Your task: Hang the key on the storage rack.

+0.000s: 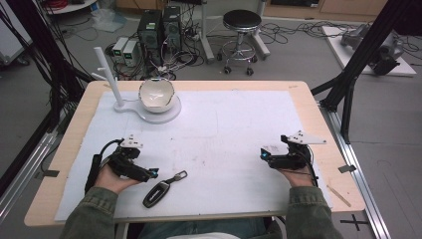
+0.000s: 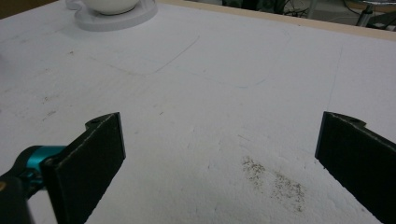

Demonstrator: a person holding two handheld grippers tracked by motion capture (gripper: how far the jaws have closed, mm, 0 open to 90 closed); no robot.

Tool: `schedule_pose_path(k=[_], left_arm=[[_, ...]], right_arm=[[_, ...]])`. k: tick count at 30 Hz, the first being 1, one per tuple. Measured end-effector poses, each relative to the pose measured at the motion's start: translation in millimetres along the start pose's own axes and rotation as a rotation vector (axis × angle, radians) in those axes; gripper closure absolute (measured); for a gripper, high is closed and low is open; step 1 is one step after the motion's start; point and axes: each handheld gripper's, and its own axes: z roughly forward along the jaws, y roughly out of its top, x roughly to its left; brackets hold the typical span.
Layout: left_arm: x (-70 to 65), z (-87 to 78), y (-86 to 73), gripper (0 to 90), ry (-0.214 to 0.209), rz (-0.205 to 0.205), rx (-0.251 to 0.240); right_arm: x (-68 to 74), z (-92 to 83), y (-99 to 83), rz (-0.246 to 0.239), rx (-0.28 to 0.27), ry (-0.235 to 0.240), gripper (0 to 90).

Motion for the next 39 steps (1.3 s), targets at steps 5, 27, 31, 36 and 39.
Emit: schedule_pose_path(k=[5, 27, 31, 36, 39], left_arm=[[-4.8, 4.9, 2.9, 2.7, -0.017, 0.011, 0.028], [-28.3, 28.0, 18.7, 4.5, -0.017, 0.141, 0.192], [-34.8, 31.9, 24.8, 4.4, -0.019, 0.160, 0.220], [-42.8, 35.5, 30.2, 5.2, -0.004, 0.191, 0.251], [-49.5, 37.1, 34.8, 9.1, 0.000, 0.218, 0.276]], right_arm=[[0.0, -0.7, 0.0, 0.011, 0.001, 0.002, 0.5], [-0.4, -1.6, 0.0, 0.009, -0.007, 0.001, 0.5], [-0.3, -1.9, 0.0, 0.014, -0.005, 0.000, 0.5], [-0.7, -1.4, -0.1, 0.008, -0.007, 0.002, 0.5], [-0.6, -0.8, -0.3, 0.006, -0.001, 0.005, 0.5]])
